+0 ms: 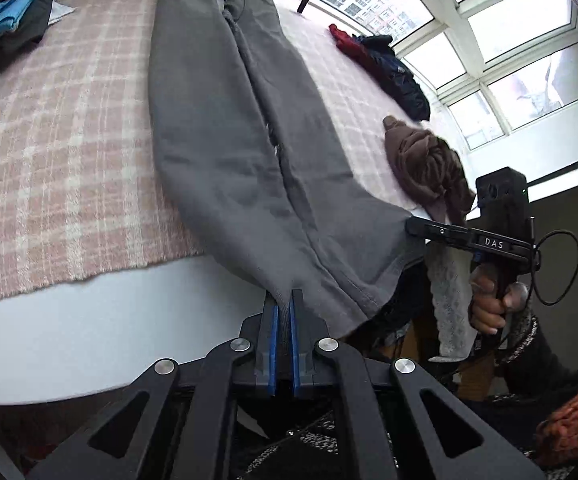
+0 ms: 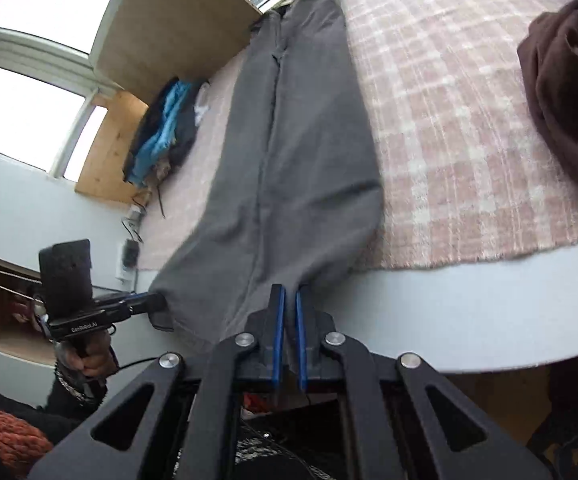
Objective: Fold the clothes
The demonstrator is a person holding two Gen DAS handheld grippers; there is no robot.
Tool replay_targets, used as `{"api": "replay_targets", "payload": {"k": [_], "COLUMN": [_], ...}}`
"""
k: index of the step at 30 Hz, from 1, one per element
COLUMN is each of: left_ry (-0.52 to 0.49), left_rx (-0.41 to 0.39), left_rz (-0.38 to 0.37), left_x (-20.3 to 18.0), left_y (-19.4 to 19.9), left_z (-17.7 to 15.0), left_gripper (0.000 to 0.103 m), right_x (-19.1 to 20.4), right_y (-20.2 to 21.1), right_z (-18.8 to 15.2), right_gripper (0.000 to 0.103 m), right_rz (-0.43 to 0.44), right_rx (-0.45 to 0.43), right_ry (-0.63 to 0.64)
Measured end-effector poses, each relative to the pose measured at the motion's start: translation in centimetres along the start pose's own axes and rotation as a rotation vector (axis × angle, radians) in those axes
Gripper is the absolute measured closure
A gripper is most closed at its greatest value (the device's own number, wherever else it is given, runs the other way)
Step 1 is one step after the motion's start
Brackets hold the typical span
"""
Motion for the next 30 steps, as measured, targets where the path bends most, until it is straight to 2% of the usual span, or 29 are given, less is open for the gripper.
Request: {"api": "replay_targets", "payload": {"k": [2, 4, 6, 7, 10, 11, 12, 13, 14, 15, 17, 21, 23, 24, 27, 30], "left_ry": [0.002, -0.022, -0.044, -0.030, 0.070, 0.104, 0.111, 0.110, 0.072, 0.036, -0.012, -0.003, 0.020, 0.031, 0.038, 0.051], "left_rx": [-0.052, -0.108, -0.165, -0.190, -0.164, -0.160, -0.189, -0.216, -0.235, -0.249, -0.244, -0.130, -0.087, -0.076, -0.109, -0.143], "left_rz": [-0.041, -0.022, 0.012, 0.036, 0.148, 0.176, 0.172, 0.171, 0.183, 0.198, 0.251, 0.290, 0.331, 0.356, 0.386, 0.359], "left_x": [-0.6, -0.2, 0.7, 2.0, 7.5, 9.1, 9.6, 9.8, 9.4, 9.0, 8.8, 10.1, 11.3, 11.9, 12.9, 13.8], "left_y": [1.4, 2.5, 3.4, 3.5, 2.2, 2.0, 2.8, 3.6, 4.4, 5.1, 5.7, 3.6, 2.1, 1.5, 1.0, 0.9], "left_z": [3.4, 7.9, 12.6, 15.1, 20.1, 21.3, 21.5, 21.6, 21.2, 20.7, 19.0, 14.9, 13.8, 13.6, 15.2, 17.9], "left_gripper": [0.099, 0.099, 0.098, 0.094, 0.091, 0.091, 0.091, 0.085, 0.081, 0.072, 0.068, 0.067, 0.067, 0.068, 0.068, 0.067], "right_x": [0.9, 1.8, 2.1, 2.1, 0.1, -0.7, -1.4, -1.9, -2.2, -2.5, -3.3, -2.8, -2.1, -1.7, -0.2, 0.9], "right_y": [1.0, 0.5, -1.1, -2.1, -5.8, -7.0, -7.7, -7.3, -7.0, -6.6, -6.5, -7.7, -8.8, -9.2, -10.2, -11.4], "right_z": [3.3, 7.6, 12.8, 15.4, 20.7, 22.2, 23.4, 23.4, 22.9, 22.4, 20.7, 16.2, 15.3, 15.6, 18.3, 21.7], "right_gripper": [0.097, 0.097, 0.097, 0.096, 0.080, 0.080, 0.080, 0.077, 0.067, 0.063, 0.063, 0.063, 0.063, 0.063, 0.063, 0.063], "right_rz": [0.053, 0.082, 0.071, 0.063, -0.020, -0.053, -0.072, -0.071, -0.080, -0.090, -0.119, -0.163, -0.195, -0.209, -0.245, -0.292], "right_rx": [-0.029, -0.046, -0.055, -0.055, 0.020, 0.050, 0.061, 0.040, 0.023, 0.005, 0.003, 0.028, 0.020, 0.009, -0.052, -0.113], "right_ry": [-0.010, 0.014, 0.028, 0.035, 0.006, -0.009, -0.019, -0.014, 0.007, 0.027, 0.063, 0.157, 0.216, 0.246, 0.314, 0.385]}}
Point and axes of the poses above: each gripper's, at about its wrist camera, not at the fingertips, and y roughly against the way its jaws point, x to its left, z to its top, the point moved 9 cm from there along -y, roughly the way its jaws point, and after that the axes turned 15 degrees about -z, right-handed, at the moved point
